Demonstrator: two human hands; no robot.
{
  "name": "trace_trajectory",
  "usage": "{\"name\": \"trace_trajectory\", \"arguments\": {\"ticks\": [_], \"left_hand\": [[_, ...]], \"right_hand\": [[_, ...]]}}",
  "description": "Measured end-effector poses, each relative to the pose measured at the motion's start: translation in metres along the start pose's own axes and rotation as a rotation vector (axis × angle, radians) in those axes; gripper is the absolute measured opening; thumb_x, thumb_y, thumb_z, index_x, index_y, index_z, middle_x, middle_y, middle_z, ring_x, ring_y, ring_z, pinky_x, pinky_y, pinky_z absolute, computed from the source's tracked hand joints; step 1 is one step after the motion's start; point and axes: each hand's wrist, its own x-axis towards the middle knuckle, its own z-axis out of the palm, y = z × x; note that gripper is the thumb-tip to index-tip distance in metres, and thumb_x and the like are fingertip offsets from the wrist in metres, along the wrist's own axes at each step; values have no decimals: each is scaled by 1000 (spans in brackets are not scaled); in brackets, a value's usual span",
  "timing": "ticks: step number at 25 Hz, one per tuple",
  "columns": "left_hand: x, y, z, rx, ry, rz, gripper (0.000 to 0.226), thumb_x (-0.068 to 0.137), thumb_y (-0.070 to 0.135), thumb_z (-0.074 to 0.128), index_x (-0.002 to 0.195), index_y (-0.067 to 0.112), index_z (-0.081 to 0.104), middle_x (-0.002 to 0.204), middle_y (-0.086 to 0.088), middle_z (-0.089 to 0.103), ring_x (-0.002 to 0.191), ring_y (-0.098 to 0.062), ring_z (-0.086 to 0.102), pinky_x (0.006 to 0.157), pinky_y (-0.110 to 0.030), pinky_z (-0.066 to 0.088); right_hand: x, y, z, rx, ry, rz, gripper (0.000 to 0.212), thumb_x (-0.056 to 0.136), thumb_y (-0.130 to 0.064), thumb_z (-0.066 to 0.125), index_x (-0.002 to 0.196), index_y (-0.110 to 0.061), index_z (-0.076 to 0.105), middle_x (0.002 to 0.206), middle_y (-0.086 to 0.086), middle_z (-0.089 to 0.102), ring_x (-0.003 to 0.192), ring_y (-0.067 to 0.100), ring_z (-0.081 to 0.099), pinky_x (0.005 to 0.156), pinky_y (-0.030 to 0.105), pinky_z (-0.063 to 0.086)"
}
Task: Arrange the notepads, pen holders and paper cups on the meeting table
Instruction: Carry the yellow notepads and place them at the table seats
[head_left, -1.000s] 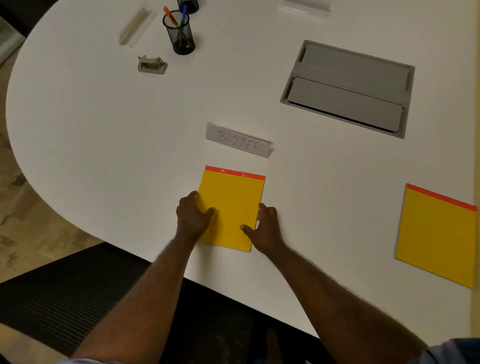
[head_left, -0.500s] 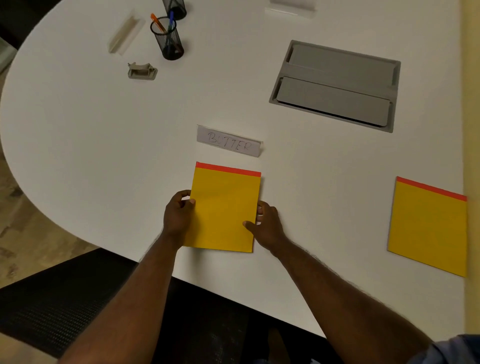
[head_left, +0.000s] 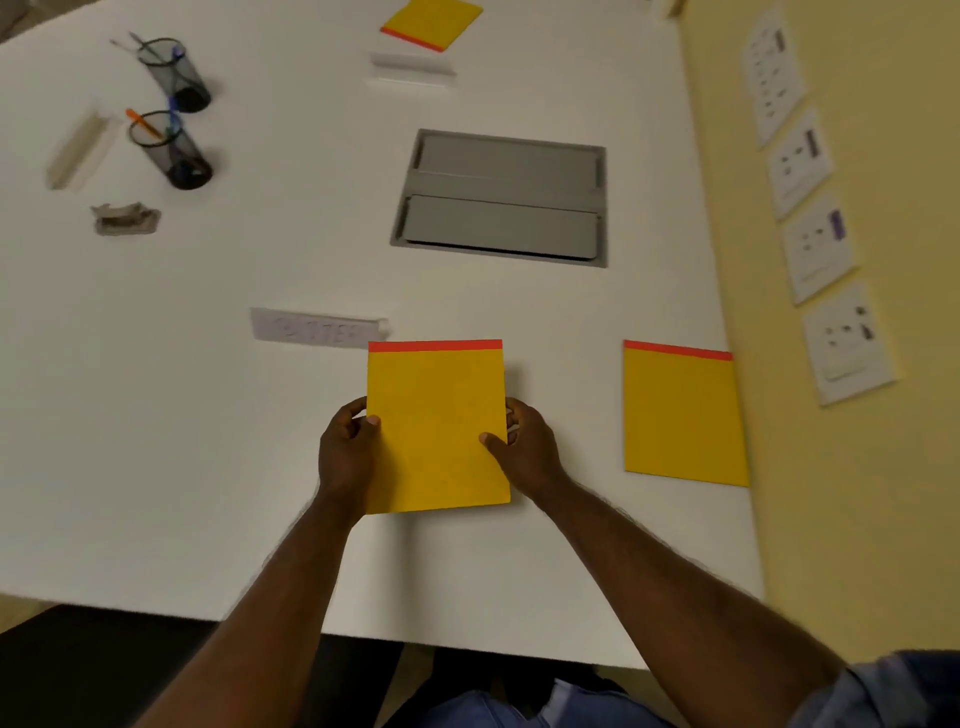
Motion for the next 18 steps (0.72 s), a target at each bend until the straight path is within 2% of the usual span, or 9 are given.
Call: {"name": "trace_trajectory", "arguments": {"ticks": [5,11,15,18], "left_hand": [[-7,20,91,9,-207,53,37,102,11,47,137,21,54,124,-3,62,107,-24,58,87,-40,48],[-13,30,179,218,-381,105,41,101,10,48,139,25,52,114,-11,63,101,-30,59,87,-49,52],[-18,30,230,317,-388,130,44,92,4,63,134,13,57,111,-11,68,94,-27,63,88,-45,54],[-20,25,260,331,-414,101,45,86,2,69,130,7,60,107,-9,69,97,-30,67,94,-45,53]], "right_hand": [[5,36,-78,7,188,108,52,85,-15,74,132,-7,54,121,14,60,109,27,59,95,42,50],[13,79,-147,-96,386,223,58,86,-17,73,137,-5,49,118,19,52,105,32,55,86,33,45],[18,102,-180,-107,449,306,67,84,-17,74,142,-7,42,131,19,48,120,33,51,97,44,47],[22,114,-197,-148,471,401,74,83,-20,76,144,-9,36,140,18,45,128,36,46,101,48,44]]}}
